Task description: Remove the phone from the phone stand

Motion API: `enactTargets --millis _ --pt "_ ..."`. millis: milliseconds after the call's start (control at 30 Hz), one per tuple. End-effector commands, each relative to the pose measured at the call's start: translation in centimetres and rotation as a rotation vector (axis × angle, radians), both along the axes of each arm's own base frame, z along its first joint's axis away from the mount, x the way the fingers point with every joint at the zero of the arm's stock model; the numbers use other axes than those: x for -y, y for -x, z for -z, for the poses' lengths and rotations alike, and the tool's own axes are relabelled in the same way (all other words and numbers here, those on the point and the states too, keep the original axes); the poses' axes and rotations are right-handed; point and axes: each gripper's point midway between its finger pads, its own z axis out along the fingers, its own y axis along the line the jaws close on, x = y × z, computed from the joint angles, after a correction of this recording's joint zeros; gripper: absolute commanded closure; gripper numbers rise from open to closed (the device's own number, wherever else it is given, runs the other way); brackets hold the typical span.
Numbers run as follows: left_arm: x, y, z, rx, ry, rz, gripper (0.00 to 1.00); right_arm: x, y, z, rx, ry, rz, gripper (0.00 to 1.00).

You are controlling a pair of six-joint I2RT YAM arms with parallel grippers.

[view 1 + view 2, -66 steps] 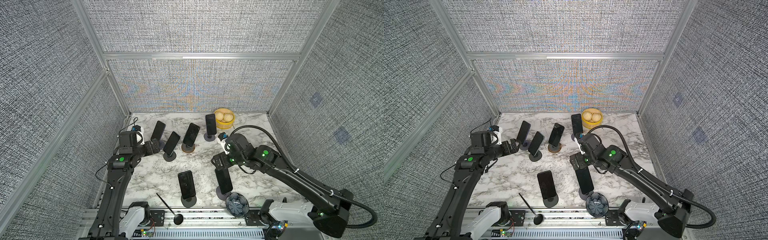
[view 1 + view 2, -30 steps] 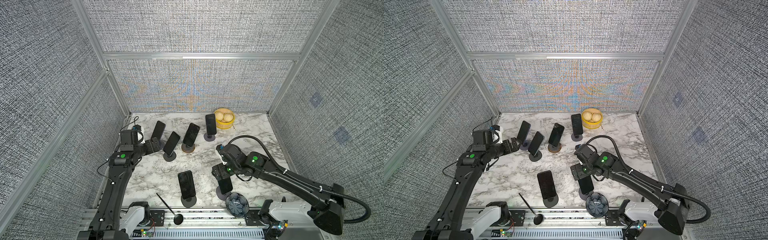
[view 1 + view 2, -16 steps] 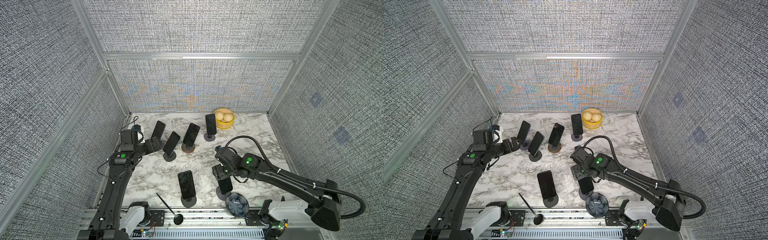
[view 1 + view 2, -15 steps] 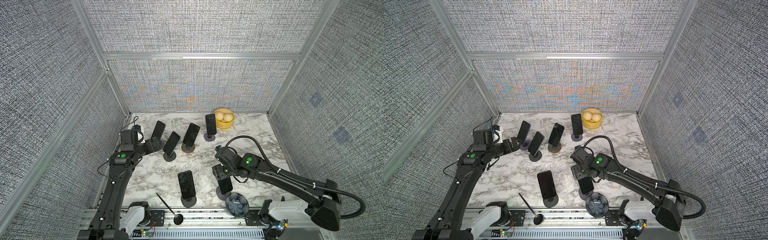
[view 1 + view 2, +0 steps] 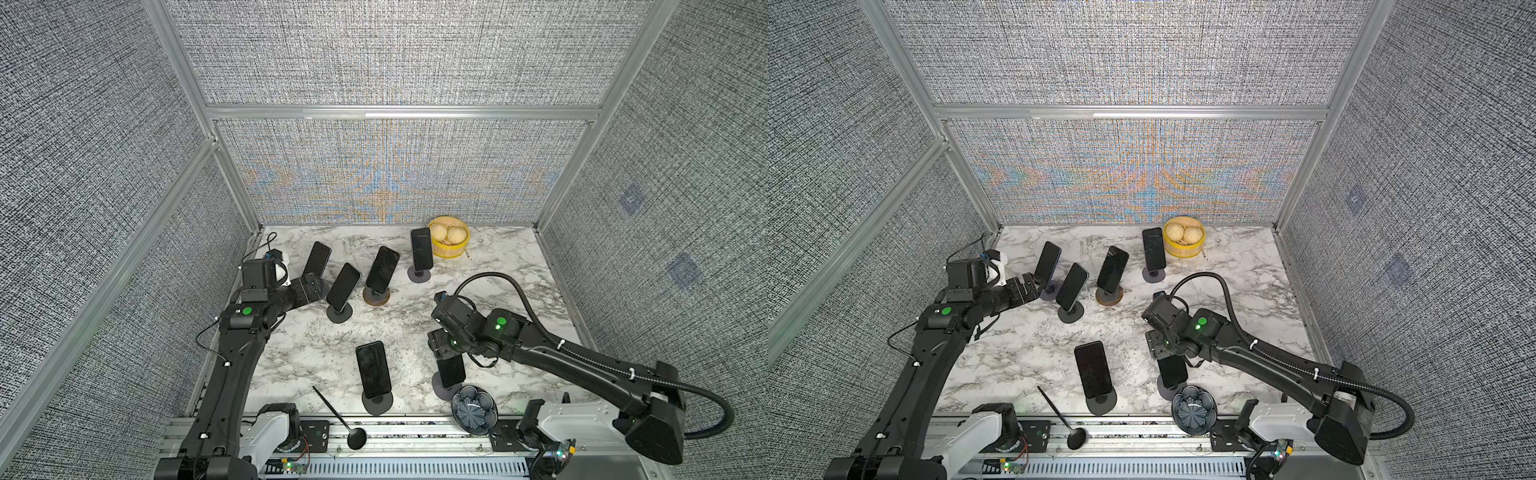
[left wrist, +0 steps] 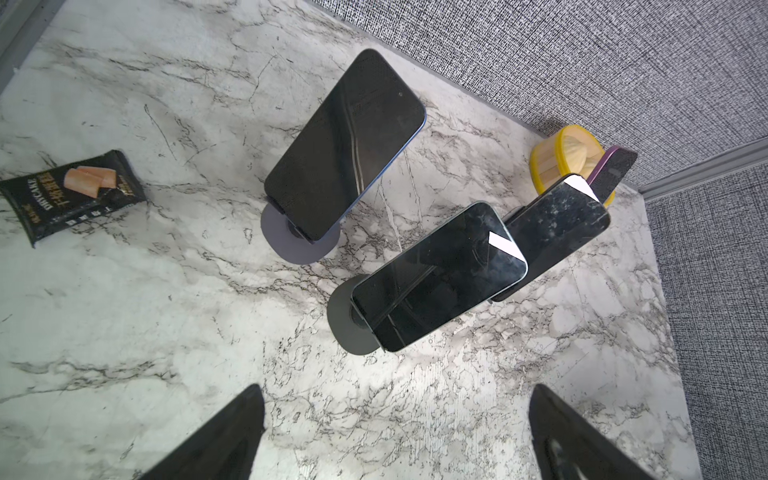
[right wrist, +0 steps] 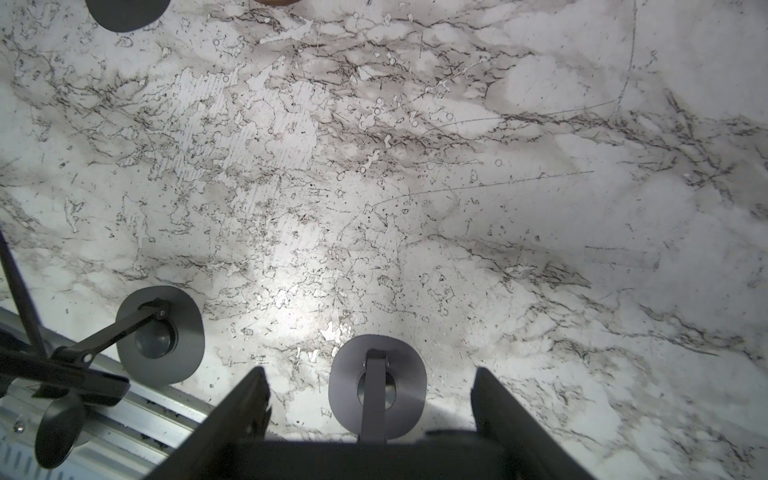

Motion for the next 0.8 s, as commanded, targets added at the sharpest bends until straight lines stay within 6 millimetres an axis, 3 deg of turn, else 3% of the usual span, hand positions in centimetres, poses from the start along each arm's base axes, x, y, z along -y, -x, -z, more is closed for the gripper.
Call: enactTargets --millis 0,333,767 --pt "0.3 -0.3 -0.5 0.018 0.016 0.008 0.01 0.1 -0.2 -0.3 0.019 -0.009 0.016 0.30" --pt "0.6 -0.4 -0.6 0.028 0.048 0.003 0.01 -0.1 -0.7 -2.3 0.062 -0.031 0.011 0.31" --pt "2.6 -0.9 -0.5 0.040 0.114 0.030 0.01 -0.3 -2.4 -6.1 0.132 -0.073 -0.014 0.31"
